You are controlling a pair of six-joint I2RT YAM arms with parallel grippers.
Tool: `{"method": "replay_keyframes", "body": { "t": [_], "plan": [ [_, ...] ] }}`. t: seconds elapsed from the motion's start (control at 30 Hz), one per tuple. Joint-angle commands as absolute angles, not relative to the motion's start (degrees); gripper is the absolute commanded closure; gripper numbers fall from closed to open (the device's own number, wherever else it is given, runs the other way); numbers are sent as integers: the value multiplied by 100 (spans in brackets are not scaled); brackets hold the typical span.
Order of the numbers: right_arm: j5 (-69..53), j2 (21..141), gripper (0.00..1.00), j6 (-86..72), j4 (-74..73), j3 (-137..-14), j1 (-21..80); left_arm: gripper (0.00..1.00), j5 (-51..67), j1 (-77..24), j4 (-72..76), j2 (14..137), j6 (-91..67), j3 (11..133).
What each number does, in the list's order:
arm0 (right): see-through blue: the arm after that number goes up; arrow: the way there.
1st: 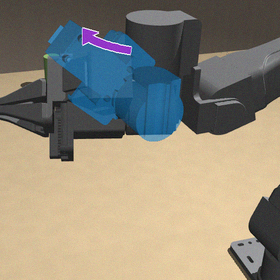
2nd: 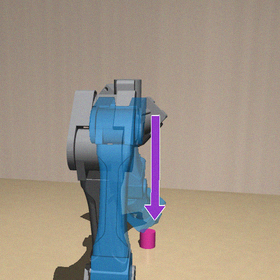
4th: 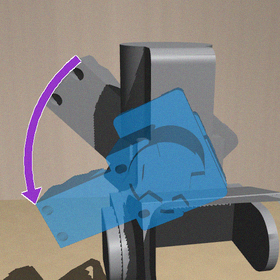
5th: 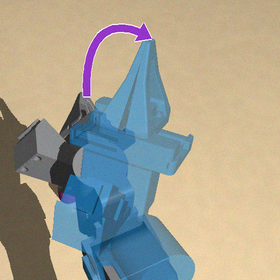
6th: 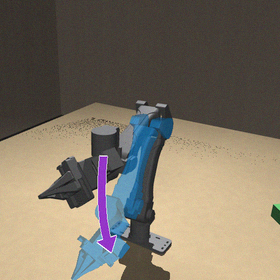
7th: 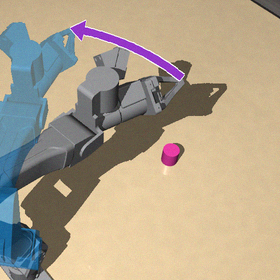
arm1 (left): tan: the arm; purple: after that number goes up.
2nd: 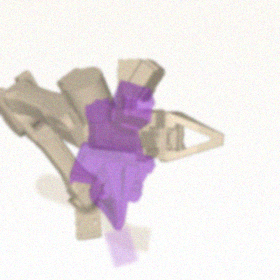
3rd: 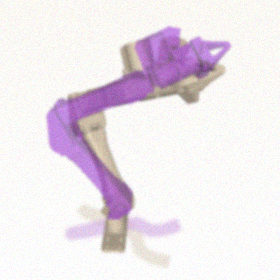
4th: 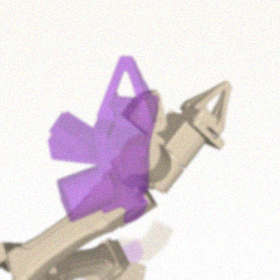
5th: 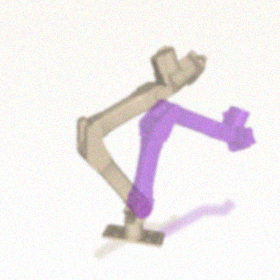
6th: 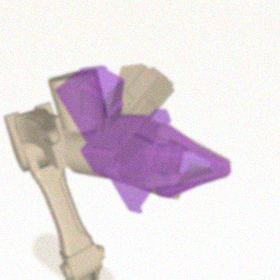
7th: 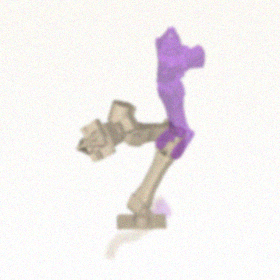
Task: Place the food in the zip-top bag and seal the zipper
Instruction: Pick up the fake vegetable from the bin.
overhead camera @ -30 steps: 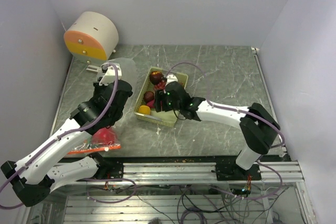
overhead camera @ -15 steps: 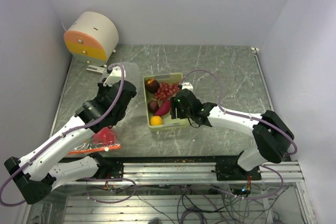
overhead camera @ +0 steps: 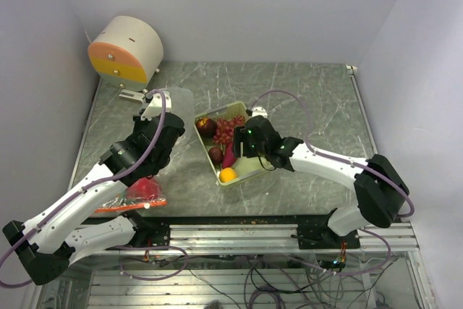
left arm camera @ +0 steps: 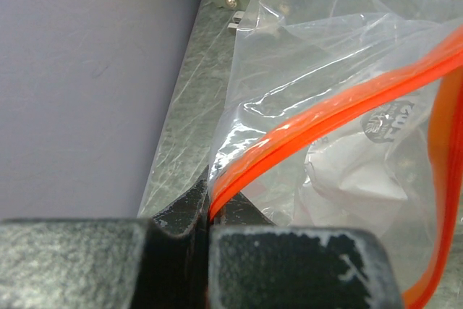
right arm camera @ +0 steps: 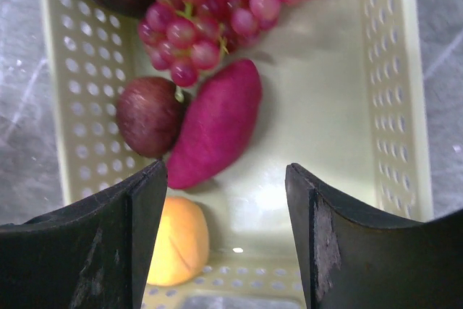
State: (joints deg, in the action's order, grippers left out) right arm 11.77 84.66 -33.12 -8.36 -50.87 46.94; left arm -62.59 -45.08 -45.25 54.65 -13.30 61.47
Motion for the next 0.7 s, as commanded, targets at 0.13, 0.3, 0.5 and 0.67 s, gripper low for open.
{"method": "replay_keyframes", "body": {
  "t": [0.13,0.3,0.5,0.67],
  "plan": [
    [694,9560,34,-3360,-285,-5675,4671,93,-6127,-4481,-4362,5476,-1249,6157],
    [668,9904,35,-3457,-399,-5703,4668,93,-6157,-4482,-4357,5453,-1209,6162],
    [996,9933,37,-3402,-299,-5449,4670,93,-6056,-4476,-4209,5446,-1147,6096],
    [867,10158,63,-3267,-128,-5399,4668,93,-6047,-4482,-4295,5560,-1206,6157]
  ]
}}
